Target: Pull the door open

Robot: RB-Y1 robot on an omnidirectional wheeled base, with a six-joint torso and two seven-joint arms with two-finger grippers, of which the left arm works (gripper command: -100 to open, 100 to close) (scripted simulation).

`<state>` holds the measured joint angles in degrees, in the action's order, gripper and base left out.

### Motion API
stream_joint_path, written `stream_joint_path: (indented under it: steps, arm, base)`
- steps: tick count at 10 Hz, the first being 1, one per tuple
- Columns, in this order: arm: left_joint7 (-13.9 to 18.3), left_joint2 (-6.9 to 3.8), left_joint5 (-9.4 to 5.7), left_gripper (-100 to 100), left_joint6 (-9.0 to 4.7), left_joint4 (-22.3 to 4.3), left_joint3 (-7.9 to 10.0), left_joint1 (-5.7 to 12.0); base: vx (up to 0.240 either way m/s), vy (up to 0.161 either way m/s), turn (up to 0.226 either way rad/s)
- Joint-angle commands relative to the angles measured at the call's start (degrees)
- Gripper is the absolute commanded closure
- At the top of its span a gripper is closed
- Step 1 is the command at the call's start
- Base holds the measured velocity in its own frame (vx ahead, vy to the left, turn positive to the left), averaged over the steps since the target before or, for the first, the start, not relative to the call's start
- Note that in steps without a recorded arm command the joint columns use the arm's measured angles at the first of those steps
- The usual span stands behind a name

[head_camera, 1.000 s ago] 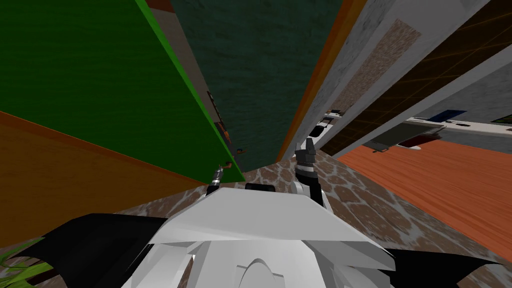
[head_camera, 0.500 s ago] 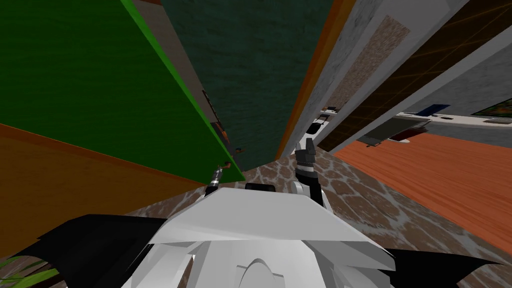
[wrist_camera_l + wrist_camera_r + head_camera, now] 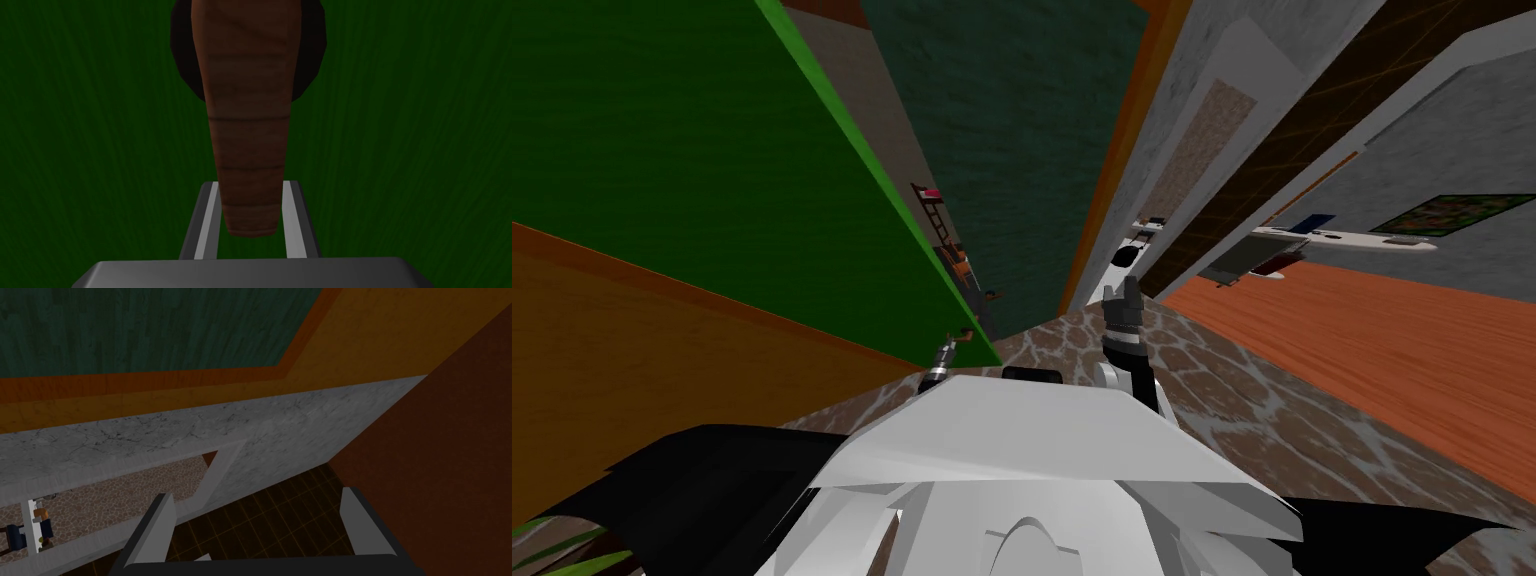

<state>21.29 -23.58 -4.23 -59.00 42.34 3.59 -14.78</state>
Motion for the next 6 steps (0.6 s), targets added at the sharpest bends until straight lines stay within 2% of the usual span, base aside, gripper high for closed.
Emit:
stream_joint_path:
  steps: [1,4,5,6]
  arm:
    - [0.7,0.09,0.60,100,-1.95,0.1,-1.10,-0.79]
    - [1.8,-0.56,1.16,100,-4.26,-0.1,-2.11,-2.12]
    - [1.4,-0.89,0.68,100,-3.89,-1.1,-1.20,-1.34]
    - [1.9,-1.22,1.01,100,-5.57,-1.8,-1.68,-2.03]
  base:
    - [-0.137,0.035,-0.111]
    - [-0.140,0.029,-0.127]
    - [-0.067,0.020,-0.017]
    - [-0.159,0.021,-0.176]
